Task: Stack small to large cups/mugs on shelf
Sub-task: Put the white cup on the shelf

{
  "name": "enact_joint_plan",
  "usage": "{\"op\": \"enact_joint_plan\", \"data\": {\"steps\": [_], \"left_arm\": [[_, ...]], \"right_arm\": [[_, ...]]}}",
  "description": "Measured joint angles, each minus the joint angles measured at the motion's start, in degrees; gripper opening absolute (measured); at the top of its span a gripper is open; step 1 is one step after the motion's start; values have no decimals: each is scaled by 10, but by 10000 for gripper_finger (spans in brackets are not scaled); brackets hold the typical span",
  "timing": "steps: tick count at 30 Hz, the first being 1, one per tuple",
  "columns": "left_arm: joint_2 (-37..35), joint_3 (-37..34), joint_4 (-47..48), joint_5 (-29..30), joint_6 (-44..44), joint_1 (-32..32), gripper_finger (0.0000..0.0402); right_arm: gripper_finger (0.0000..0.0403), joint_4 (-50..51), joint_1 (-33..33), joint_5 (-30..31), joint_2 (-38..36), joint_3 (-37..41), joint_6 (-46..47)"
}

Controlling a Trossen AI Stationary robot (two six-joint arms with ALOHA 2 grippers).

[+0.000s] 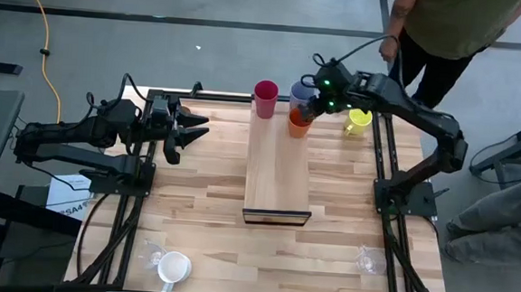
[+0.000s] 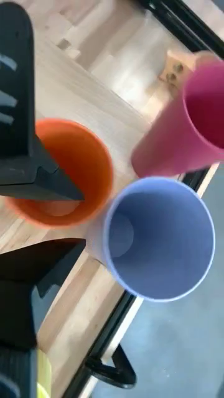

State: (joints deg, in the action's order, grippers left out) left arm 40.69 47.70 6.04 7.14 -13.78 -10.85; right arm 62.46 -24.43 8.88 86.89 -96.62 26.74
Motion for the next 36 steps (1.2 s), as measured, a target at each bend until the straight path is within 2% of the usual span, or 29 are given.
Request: {"op": "enact_joint_plan", "data": {"steps": [7, 10, 15, 19, 22, 25, 28, 36], "left_arm": [[0, 0, 0, 0, 0, 0, 145], [0, 0, 0, 0, 0, 0, 145], [0, 0, 0, 0, 0, 0, 145], [0, 0, 0, -9, 0, 0, 145], [0, 0, 0, -19, 0, 0, 145], [0, 0, 0, -20, 0, 0, 145], [0, 0, 0, -20, 0, 0, 145], [0, 0, 0, -20, 3, 0, 145]], "right_arm": [[99, 59, 76, 0, -61, 2, -100], [99, 29, 120, 3, -111, 58, -107], [99, -114, 181, -12, -243, 244, -57], [99, -312, 210, -51, -349, 380, -45], [99, -470, 220, -59, -407, 455, -64], [99, -570, 223, -59, -443, 508, -113], [99, -612, 223, -59, -465, 538, -145], [99, -611, 222, -59, -473, 544, -148]]}}
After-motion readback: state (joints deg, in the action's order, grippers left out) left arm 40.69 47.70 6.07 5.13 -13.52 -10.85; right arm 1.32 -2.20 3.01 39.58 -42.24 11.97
